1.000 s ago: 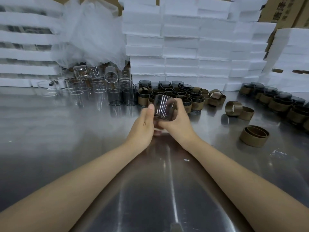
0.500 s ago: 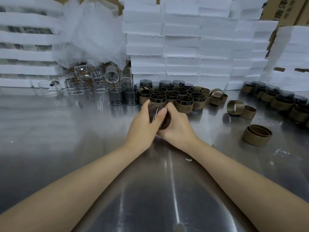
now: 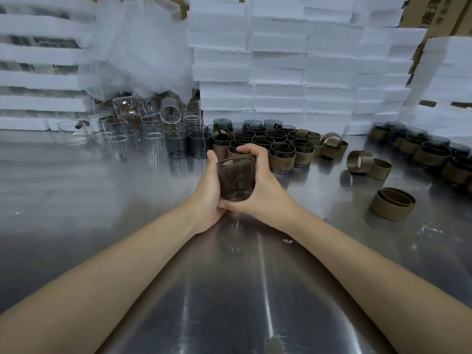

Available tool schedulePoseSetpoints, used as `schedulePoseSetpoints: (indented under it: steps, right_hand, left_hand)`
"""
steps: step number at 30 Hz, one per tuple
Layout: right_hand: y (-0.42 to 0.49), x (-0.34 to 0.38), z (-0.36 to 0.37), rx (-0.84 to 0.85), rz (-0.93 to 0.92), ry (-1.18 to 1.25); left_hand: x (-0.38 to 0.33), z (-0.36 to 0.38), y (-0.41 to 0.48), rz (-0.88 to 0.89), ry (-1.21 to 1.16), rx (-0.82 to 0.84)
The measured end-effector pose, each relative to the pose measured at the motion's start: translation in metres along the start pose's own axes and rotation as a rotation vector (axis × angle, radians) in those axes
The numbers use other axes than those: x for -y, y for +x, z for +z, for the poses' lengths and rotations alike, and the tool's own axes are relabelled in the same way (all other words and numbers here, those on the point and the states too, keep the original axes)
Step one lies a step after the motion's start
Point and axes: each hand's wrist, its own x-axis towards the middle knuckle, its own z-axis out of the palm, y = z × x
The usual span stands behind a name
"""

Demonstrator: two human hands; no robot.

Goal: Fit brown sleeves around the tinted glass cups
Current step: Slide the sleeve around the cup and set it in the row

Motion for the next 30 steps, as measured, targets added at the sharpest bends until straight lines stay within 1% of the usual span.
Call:
schedulePoseSetpoints:
  steps: [3, 5, 7, 9, 11, 13, 15, 17, 19, 21, 22, 23, 24, 25, 26, 27, 29, 30]
  right_hand:
    - [0.004, -0.004, -0.004, 0.054, 0.068, -0.054]
    - [0.006, -0.007, -0.007, 0.077, 0.119, -0.062]
    - [0.007, -0.008, -0.012, 0.086, 0.185, -0.075]
    - [0.008, -0.008, -0.017, 0.124, 0.240, -0.141]
    - [0.009, -0.009, -0.023, 0.165, 0.235, -0.330]
    - [0.009, -0.008, -0.032, 0.136, 0.168, -0.626]
    - [0.009, -0.006, -0.039, 0.096, 0.090, -0.822]
    - [0.011, -0.004, -0.044, 0.063, 0.088, -0.968]
    - [0.014, -0.003, -0.055, -0.032, 0.217, -1.088]
    - [0.015, -0.004, -0.073, -0.127, 0.429, -1.164]
    - [0.014, -0.004, -0.083, -0.123, 0.577, -1.205]
    - [0.013, -0.003, -0.093, -0.078, 0.752, -1.234]
    - [0.011, -0.003, -0.103, -0.022, 0.924, -1.223]
    - [0.010, -0.005, -0.112, 0.034, 1.052, -1.177]
    - [0.009, -0.007, -0.120, 0.086, 1.117, -1.117]
    - [0.008, -0.009, -0.127, 0.130, 1.134, -1.057]
    - [0.006, -0.007, -0.130, 0.167, 1.097, -0.987]
    - [0.005, -0.006, -0.128, 0.147, 1.043, -0.965]
  left_hand:
    - [0.001, -0.001, 0.001, 0.019, 0.075, -0.021]
    - [0.002, 0.000, -0.001, 0.038, 0.140, 0.000]
    - [0.002, 0.000, -0.004, 0.067, 0.207, 0.066]
    - [0.004, -0.001, -0.005, 0.096, 0.246, 0.155]
    - [0.006, -0.002, -0.005, 0.120, 0.226, 0.192]
    - [0.007, -0.002, -0.004, 0.123, 0.173, 0.180]
    - [0.007, -0.001, -0.003, 0.110, 0.118, 0.128]
    - [0.006, -0.001, 0.000, 0.105, 0.014, 0.060]
    - [0.005, -0.002, 0.001, 0.105, -0.032, 0.030]
    - [0.007, -0.001, 0.000, 0.107, 0.034, 0.055]
    - [0.008, -0.002, 0.000, 0.118, 0.089, 0.075]
    - [0.010, -0.002, -0.001, 0.131, 0.128, 0.088]
    - [0.013, -0.002, 0.000, 0.150, 0.155, 0.096]
    - [0.013, -0.002, 0.000, 0.159, 0.166, 0.100]
    - [0.013, -0.001, 0.000, 0.160, 0.164, 0.105]
    - [0.011, 0.001, -0.001, 0.149, 0.158, 0.112]
    - [0.009, 0.000, 0.000, 0.140, 0.152, 0.134]
    - [0.008, -0.002, 0.002, 0.152, 0.150, 0.135]
